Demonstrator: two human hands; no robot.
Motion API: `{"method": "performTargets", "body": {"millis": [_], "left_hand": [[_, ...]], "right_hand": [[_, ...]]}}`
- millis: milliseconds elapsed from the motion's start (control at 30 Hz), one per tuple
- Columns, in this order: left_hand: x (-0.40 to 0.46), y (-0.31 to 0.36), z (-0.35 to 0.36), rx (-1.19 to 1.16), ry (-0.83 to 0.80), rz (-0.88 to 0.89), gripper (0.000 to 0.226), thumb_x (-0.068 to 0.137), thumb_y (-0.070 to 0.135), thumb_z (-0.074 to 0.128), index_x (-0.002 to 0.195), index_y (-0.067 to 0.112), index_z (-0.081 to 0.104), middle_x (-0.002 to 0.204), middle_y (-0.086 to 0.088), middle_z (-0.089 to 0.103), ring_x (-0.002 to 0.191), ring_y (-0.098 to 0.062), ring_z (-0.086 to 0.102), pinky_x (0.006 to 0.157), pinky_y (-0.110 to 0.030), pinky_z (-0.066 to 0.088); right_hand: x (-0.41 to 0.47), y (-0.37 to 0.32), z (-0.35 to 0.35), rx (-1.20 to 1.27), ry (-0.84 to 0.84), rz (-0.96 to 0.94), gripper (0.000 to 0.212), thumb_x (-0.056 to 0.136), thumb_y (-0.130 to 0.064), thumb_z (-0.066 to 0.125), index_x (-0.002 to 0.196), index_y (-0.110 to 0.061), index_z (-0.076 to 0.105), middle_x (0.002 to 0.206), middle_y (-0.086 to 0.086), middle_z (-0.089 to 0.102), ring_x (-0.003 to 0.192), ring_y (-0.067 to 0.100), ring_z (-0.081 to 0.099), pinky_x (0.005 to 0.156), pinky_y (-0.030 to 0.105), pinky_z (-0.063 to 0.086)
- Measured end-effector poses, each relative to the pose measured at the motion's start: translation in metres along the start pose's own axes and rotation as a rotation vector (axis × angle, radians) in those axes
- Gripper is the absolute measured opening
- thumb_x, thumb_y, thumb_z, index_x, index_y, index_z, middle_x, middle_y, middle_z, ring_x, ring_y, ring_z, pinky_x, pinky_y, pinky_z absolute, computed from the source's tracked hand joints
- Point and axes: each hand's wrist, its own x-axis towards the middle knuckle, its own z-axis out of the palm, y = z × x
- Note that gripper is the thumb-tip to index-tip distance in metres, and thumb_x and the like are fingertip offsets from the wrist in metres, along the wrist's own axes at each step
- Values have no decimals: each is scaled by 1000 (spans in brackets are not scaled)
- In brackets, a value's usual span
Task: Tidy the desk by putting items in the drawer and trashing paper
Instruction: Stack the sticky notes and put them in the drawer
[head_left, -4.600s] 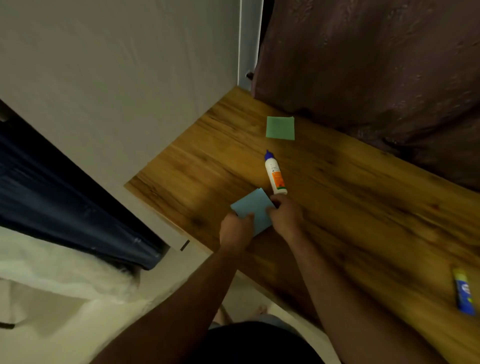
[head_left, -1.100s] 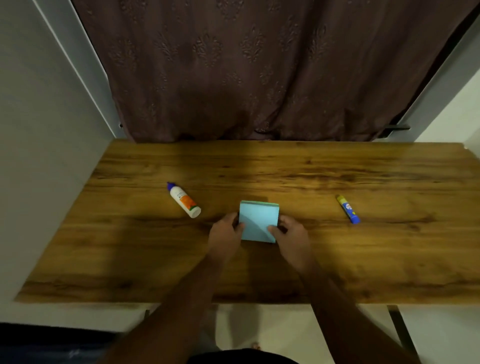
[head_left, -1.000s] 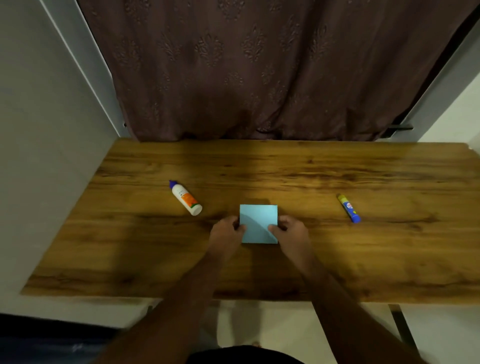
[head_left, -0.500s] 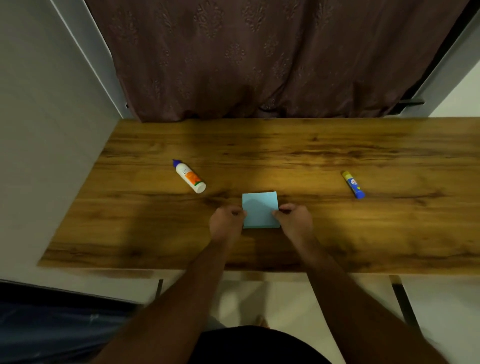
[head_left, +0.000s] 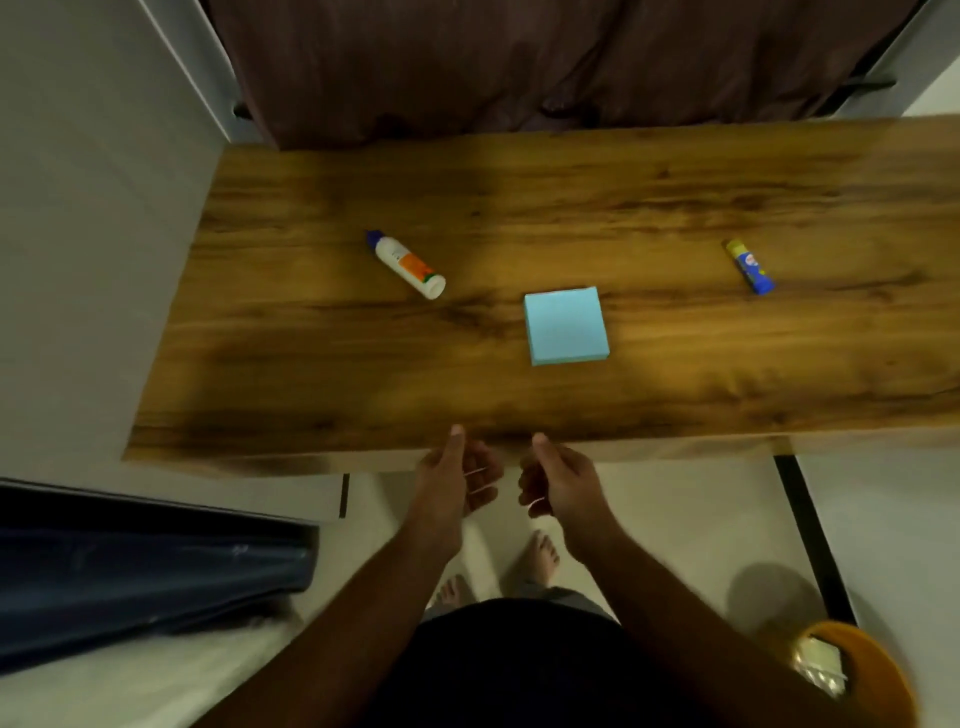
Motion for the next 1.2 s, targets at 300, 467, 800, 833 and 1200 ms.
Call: {"method": "performTargets", "body": {"millis": [300,467,800,833,1200], "left_hand": [[62,-42,-71,-463,115,-282,93,85,80,24,139,6,39,133,-18,51,123,-37,51,97,-47,42],[93,-42,-68,-679,85,-247,106,73,91,22,152,20,19,153,-18,31,137,-40,35,112,-58,26],[137,-52,-73,-1036,60,-124,103,66,95,32,135,19,48,139,-12,50,126,-35,48,110,-58,28],[139,-52,-74,-1021,50,-113,100,67,94,32,132,19,50,138,-13,52,126,-35,49,109,-57,30],[97,-113,-105,-799,87,-69,109,67,95,22,144,20,38,148,-15,41,133,-38,41,113,-57,25]], "right_hand": [[27,70,26,539,137,468,80,93,-70,24,120,-1,52,112,24,63,95,35,64,71,40,51],[62,67,35,839,223,453,94,86,-79,26,136,-1,40,132,30,52,112,44,59,92,51,49],[96,67,40,1183,281,333,103,68,-94,30,141,-22,42,143,17,47,123,40,51,103,60,38],[98,66,41,1207,274,316,99,68,-94,31,135,-23,48,138,14,52,118,38,55,100,59,41],[41,125,27,1036,197,270,103,71,-93,15,150,-29,31,153,10,38,138,36,38,113,61,25]]}}
